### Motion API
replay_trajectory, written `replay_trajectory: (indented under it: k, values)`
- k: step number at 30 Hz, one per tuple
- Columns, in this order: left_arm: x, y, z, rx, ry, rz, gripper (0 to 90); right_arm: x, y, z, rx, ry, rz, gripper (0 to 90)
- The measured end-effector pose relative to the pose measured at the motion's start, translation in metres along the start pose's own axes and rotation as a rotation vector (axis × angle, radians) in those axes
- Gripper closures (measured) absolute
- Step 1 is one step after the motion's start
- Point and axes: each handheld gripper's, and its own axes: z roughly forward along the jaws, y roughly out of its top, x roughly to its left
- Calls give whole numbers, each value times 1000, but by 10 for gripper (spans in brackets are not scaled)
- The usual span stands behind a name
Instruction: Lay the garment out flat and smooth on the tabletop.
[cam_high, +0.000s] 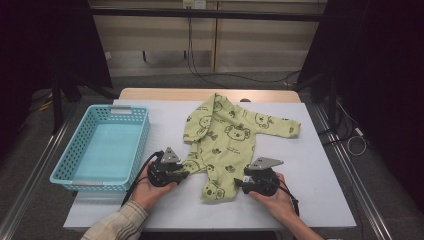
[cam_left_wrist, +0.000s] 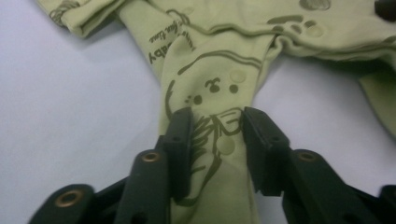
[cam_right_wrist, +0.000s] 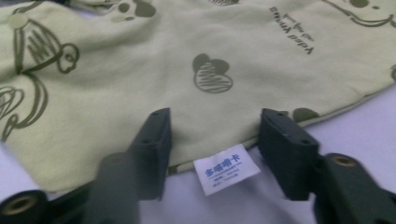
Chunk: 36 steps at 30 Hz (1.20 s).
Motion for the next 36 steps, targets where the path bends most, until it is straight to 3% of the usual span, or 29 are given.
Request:
replay_trajectory:
  k: [5, 6, 8, 14, 16, 17, 23, 24, 25, 27, 29, 30, 31, 33, 35, 36]
  values:
    - [3, 0, -1, -12, -26, 0, 755, -7, 0, -1, -8, -3, 34, 828]
    - [2, 0, -2, -10, -39, 21, 761, -9, 0, 0, -11, 13, 42, 856]
    - [0, 0, -2, -11, -42, 8, 767, -10, 1, 0, -8, 20, 63, 878]
    - [-7, 1, -7, -34, -100, -5, 770, -19, -1, -8, -14, 36, 118, 886]
    - [-11, 2, -9, -15, -110, 1, 770, -21, -3, -14, -22, 29, 125, 886]
    - [-14, 1, -8, -31, -112, -3, 770, -23, -3, -17, -27, 30, 132, 886]
    - [-31, 3, -8, -21, -181, 6, 769, -32, -10, -35, -57, 19, 144, 885]
    - [-33, 3, -7, -39, -230, -16, 769, -32, -11, -37, -54, 23, 157, 885]
    - [-37, 2, -7, -46, -241, -40, 769, -33, -12, -39, -60, 22, 154, 885]
    - [-42, 4, -9, -18, -218, -14, 769, -34, -14, -43, -63, 22, 161, 885]
    - [-45, 4, -9, -18, -224, 16, 769, -35, -16, -47, -65, 21, 165, 885]
    - [-47, 3, -8, -35, -264, -2, 769, -36, -17, -49, -63, 17, 163, 885]
    - [-50, 4, -10, -18, -254, -8, 769, -36, -18, -50, -67, 16, 164, 885]
    - [-53, 3, -9, -30, -284, -2, 768, -37, -20, -53, -67, 7, 155, 885]
    - [-58, 4, -9, -20, -269, 3, 768, -38, -22, -56, -61, 7, 163, 885]
    - [-61, 4, -9, -19, -285, -7, 767, -39, -23, -57, -64, 2, 158, 885]
